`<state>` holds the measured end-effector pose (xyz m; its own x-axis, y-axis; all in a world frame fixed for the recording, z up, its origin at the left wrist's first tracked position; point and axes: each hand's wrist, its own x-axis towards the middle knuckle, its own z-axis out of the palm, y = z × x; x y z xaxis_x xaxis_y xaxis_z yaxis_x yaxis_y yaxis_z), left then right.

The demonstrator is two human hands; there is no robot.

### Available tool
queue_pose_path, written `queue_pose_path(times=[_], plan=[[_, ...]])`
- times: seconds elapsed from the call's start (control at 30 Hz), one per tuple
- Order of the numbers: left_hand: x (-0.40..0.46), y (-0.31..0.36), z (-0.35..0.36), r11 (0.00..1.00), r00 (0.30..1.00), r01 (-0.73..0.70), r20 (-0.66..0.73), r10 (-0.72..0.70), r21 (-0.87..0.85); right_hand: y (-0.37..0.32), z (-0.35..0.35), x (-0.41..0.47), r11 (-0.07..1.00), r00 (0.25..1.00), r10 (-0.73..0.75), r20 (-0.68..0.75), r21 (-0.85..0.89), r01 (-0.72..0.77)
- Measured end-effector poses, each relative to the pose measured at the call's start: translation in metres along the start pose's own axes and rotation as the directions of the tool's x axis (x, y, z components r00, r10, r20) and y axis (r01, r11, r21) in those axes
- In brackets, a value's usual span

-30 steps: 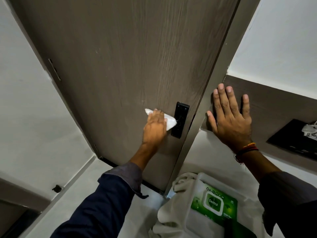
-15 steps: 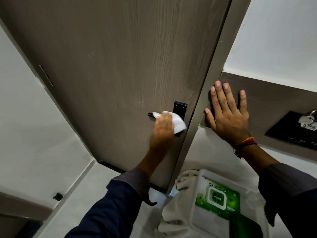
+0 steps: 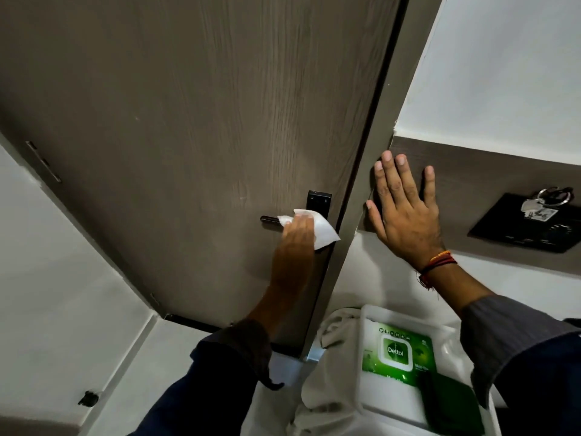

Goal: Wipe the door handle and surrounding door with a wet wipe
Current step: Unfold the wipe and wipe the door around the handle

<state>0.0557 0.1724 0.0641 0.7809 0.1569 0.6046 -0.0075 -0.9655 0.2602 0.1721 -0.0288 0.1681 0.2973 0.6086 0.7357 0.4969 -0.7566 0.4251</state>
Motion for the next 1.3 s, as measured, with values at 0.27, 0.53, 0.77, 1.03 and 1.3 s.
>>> queue_pose_path(times=[0.27, 0.53, 0.77, 1.03, 1.3], plan=[[0.004, -0.021, -0.002, 0.965, 0.95, -0.262, 0.175, 0.259, -0.009, -0.007, -0.009, 0.0, 0.998, 0.997, 0.057, 0.054, -0.003, -0.056], [0.012, -0.01, 0.0, 0.99, 0.976, -0.139, 0.164, 0.141, -0.023, -0.009, -0.024, 0.001, 0.997, 0.99, 0.068, 0.126, -0.037, -0.064], [0.002, -0.065, -0.016, 0.961, 0.961, -0.262, 0.118, 0.251, 0.091, -0.012, -0.036, 0.002, 0.996, 0.982, 0.064, 0.177, -0.067, -0.053], [0.011, -0.053, -0.023, 0.956, 0.96, -0.276, -0.028, 0.28, 0.095, -0.02, -0.037, 0.002, 0.994, 0.97, 0.102, 0.22, -0.063, -0.091], [0.036, -0.035, -0.046, 0.956, 0.955, -0.293, 0.032, 0.294, -0.026, -0.082, -0.042, -0.027, 0.866, 0.911, 0.118, 0.394, 0.408, -0.289]])
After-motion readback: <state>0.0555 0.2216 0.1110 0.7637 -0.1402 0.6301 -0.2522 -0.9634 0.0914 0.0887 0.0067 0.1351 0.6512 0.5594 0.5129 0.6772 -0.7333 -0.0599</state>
